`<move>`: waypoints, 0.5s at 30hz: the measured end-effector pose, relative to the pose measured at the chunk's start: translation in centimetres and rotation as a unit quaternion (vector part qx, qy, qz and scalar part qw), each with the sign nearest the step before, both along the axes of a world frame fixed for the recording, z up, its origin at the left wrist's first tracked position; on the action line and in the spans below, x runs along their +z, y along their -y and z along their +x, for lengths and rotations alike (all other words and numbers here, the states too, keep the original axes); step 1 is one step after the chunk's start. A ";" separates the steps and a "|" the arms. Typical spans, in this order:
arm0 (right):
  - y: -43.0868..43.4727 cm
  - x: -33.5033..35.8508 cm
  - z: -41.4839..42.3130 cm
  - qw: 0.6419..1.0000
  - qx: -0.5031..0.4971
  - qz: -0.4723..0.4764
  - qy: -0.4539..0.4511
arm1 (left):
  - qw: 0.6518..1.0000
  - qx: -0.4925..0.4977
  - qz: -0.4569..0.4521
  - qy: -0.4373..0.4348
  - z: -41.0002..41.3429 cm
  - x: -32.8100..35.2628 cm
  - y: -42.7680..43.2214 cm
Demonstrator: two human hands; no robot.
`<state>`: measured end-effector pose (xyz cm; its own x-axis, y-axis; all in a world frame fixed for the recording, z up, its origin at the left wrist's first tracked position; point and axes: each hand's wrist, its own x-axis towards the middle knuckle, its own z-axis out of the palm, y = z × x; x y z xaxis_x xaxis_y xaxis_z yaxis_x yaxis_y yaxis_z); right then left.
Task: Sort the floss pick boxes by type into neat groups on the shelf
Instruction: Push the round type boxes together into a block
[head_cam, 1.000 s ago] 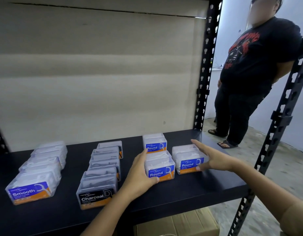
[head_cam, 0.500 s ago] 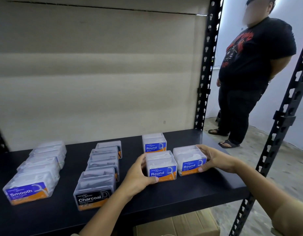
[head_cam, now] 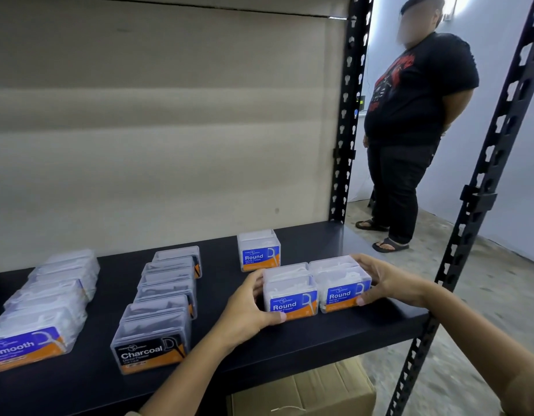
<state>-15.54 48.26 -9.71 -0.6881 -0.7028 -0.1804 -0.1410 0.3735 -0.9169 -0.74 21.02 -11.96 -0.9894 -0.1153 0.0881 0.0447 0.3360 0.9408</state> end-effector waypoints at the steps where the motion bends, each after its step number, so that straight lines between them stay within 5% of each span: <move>1: -0.1 -0.1 0.0 1.000 -0.001 -0.001 0.001 | 1.000 -0.001 -0.005 0.000 -0.1 0.0 -0.1; 15: -0.4 -0.2 0.4 1.000 0.008 -0.008 0.000 | 0.999 0.001 -0.048 0.002 -0.1 0.1 -0.4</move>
<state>-15.12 48.64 -9.89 -0.6762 -0.7171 -0.1690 -0.1468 0.3559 -0.9229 -0.89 21.45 -11.88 -0.9894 -0.1093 0.0956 0.0405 0.4250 0.9043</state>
